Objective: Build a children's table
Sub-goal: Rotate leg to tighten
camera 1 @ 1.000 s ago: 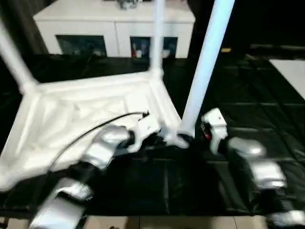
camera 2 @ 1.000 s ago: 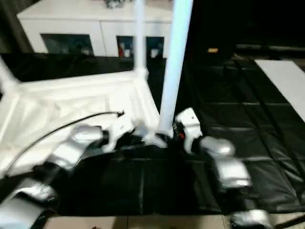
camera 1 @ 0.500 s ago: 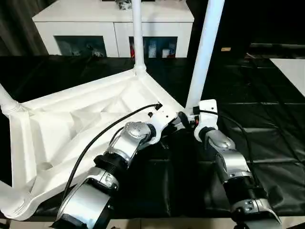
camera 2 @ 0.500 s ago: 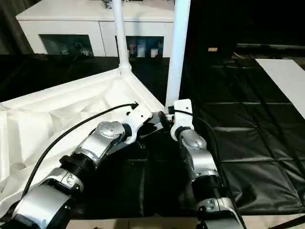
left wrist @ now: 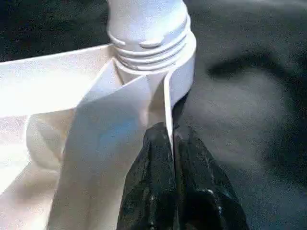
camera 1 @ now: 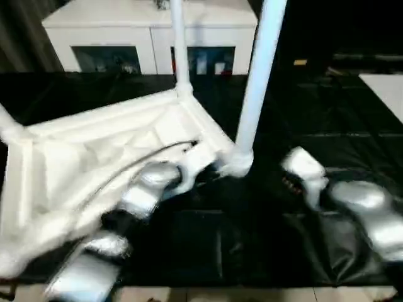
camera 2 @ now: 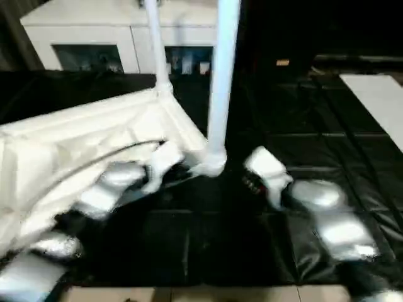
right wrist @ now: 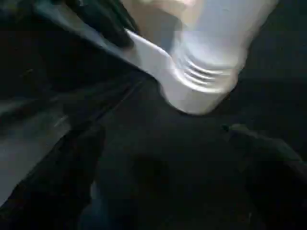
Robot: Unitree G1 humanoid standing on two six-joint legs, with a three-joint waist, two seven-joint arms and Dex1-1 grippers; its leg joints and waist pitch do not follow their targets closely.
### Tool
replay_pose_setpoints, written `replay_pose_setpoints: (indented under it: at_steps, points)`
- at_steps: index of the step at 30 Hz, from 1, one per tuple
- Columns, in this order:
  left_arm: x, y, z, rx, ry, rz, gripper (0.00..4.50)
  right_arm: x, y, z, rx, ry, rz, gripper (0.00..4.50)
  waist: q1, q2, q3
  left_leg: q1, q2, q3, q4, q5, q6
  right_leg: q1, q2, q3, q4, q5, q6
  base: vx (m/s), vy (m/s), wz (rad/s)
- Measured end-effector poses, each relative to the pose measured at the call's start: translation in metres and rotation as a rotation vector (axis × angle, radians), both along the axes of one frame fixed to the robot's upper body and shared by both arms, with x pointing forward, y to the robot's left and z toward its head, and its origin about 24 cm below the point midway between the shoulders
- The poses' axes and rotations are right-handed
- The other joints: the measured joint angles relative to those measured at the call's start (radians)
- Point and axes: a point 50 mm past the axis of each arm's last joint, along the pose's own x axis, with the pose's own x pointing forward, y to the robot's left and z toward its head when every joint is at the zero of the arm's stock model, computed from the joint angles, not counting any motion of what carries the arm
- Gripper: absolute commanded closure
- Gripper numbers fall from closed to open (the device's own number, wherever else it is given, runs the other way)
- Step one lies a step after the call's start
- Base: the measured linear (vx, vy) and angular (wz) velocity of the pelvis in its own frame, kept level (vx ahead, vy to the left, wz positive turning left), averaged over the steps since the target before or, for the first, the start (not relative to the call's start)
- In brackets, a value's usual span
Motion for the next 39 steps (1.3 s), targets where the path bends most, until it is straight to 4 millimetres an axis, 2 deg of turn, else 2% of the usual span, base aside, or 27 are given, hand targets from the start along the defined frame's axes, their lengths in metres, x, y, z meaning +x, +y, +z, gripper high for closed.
replay_pose_setpoints:
  at_steps: [2, 4, 7, 10, 12, 13, 16, 19, 22, 24, 27, 28, 32, 39]
  points:
    - [-0.009, 0.005, 0.000, -0.008, 0.044, -0.102, 4.50, -0.001, 0.001, 0.001, 0.014, 0.009, 0.025, 0.09, 0.005, -0.001, 0.000, 0.001, 0.000, 0.000, 0.000, 0.000, 0.000, 0.000, -0.001, -0.001, 0.000, 0.000, 0.000, 0.000, 0.000, 0.00]
    - [-0.017, 0.001, 0.000, -0.014, 0.072, -0.181, 4.50, -0.002, 0.007, 0.001, 0.041, 0.019, 0.055, 0.09, 0.022, -0.001, 0.001, 0.000, 0.000, 0.003, 0.001, 0.000, 0.000, 0.000, -0.003, -0.001, 0.000, 0.000, 0.000, 0.000, 0.000, 0.00]
    - [-0.021, -0.001, 0.000, -0.007, 0.092, -0.237, 4.50, -0.002, 0.016, 0.004, 0.075, 0.016, 0.102, 0.09, 0.038, -0.003, 0.002, 0.000, 0.000, 0.012, 0.001, 0.001, 0.001, 0.000, -0.007, 0.001, 0.000, 0.000, -0.001, 0.000, 0.000, 0.00]
    - [-0.022, -0.002, 0.001, -0.004, 0.094, -0.242, 4.50, -0.004, 0.020, 0.004, 0.083, 0.030, 0.142, 0.09, 0.041, -0.005, 0.003, 0.000, 0.000, 0.014, 0.002, 0.001, 0.002, 0.000, -0.008, 0.001, 0.000, 0.000, -0.001, 0.000, 0.000, 0.00]
    - [-0.022, -0.002, 0.002, -0.003, 0.095, -0.245, 4.50, -0.005, 0.022, 0.002, 0.082, 0.046, 0.167, 0.09, 0.042, -0.006, 0.003, 0.000, 0.000, 0.014, 0.002, 0.001, 0.002, 0.000, -0.008, 0.001, 0.000, 0.000, -0.001, 0.000, 0.000, 0.00]
    - [-0.022, -0.002, 0.002, -0.004, 0.096, -0.247, 4.50, -0.006, 0.024, 0.001, 0.079, 0.057, 0.182, 0.37, 0.043, -0.006, 0.003, 0.000, 0.000, 0.014, 0.002, 0.001, 0.002, 0.000, -0.008, 0.001, 0.001, 0.000, 0.000, 0.000, 0.000, 0.00]
    - [-0.023, -0.001, 0.002, -0.003, 0.099, -0.250, 4.50, -0.005, 0.024, -0.001, 0.071, 0.067, 0.180, 0.51, 0.044, -0.006, 0.003, 0.000, 0.001, 0.014, 0.002, 0.001, 0.002, -0.001, -0.008, 0.001, 0.001, 0.000, 0.000, 0.000, 0.000, 0.00]
    - [-0.023, -0.001, 0.003, -0.003, 0.098, -0.251, 4.50, -0.002, 0.023, -0.002, 0.074, 0.071, 0.170, 0.89, 0.044, -0.006, 0.004, 0.000, 0.001, 0.015, 0.002, 0.001, 0.003, -0.001, -0.008, 0.001, 0.001, 0.000, 0.000, 0.000, 0.000, 0.00]
    - [-0.023, -0.001, 0.003, -0.002, 0.101, -0.250, 4.50, 0.000, 0.026, -0.001, 0.085, 0.065, 0.173, 0.98, 0.043, -0.006, 0.004, 0.000, 0.001, 0.015, 0.002, 0.002, 0.003, -0.001, -0.008, 0.001, 0.001, 0.000, 0.000, 0.000, 0.000, 0.00]
    - [-0.023, -0.001, 0.003, -0.003, 0.102, -0.249, 4.50, 0.001, 0.027, 0.001, 0.089, 0.060, 0.175, 1.29, 0.044, -0.007, 0.004, 0.000, 0.001, 0.015, 0.002, 0.002, 0.004, -0.001, -0.008, 0.001, 0.001, 0.000, 0.000, 0.000, 0.000, 0.00]
    - [-0.023, -0.001, 0.003, -0.003, 0.104, -0.249, 4.50, 0.001, 0.028, 0.000, 0.093, 0.063, 0.174, 1.48, 0.044, -0.007, 0.004, 0.000, 0.001, 0.015, 0.002, 0.002, 0.004, -0.001, -0.008, 0.001, 0.001, 0.000, 0.000, 0.000, 0.000, 0.00]
    - [-0.023, -0.001, 0.003, -0.003, 0.105, -0.248, 4.50, 0.001, 0.028, 0.000, 0.093, 0.064, 0.173, 1.73, 0.044, -0.007, 0.004, 0.000, 0.001, 0.015, 0.002, 0.002, 0.004, -0.001, -0.008, 0.001, 0.001, 0.000, 0.000, 0.000, 0.000, 0.00]
    - [-0.023, 0.003, 0.002, 0.006, 0.109, -0.240, 4.50, 0.003, 0.032, -0.005, 0.128, 0.067, 0.145, 1.93, 0.043, -0.008, 0.003, 0.001, 0.001, 0.015, 0.002, 0.003, 0.004, -0.001, -0.008, 0.001, 0.002, 0.000, 0.000, 0.000, 0.000, 0.00]
    - [-0.020, 0.003, 0.000, 0.018, 0.098, -0.183, 4.50, 0.008, 0.040, -0.012, 0.173, 0.040, 0.066, 2.23, 0.022, -0.014, 0.000, 0.004, 0.001, 0.014, 0.002, 0.003, 0.004, 0.003, -0.008, 0.001, 0.003, 0.002, -0.002, 0.000, 0.000, 0.00]
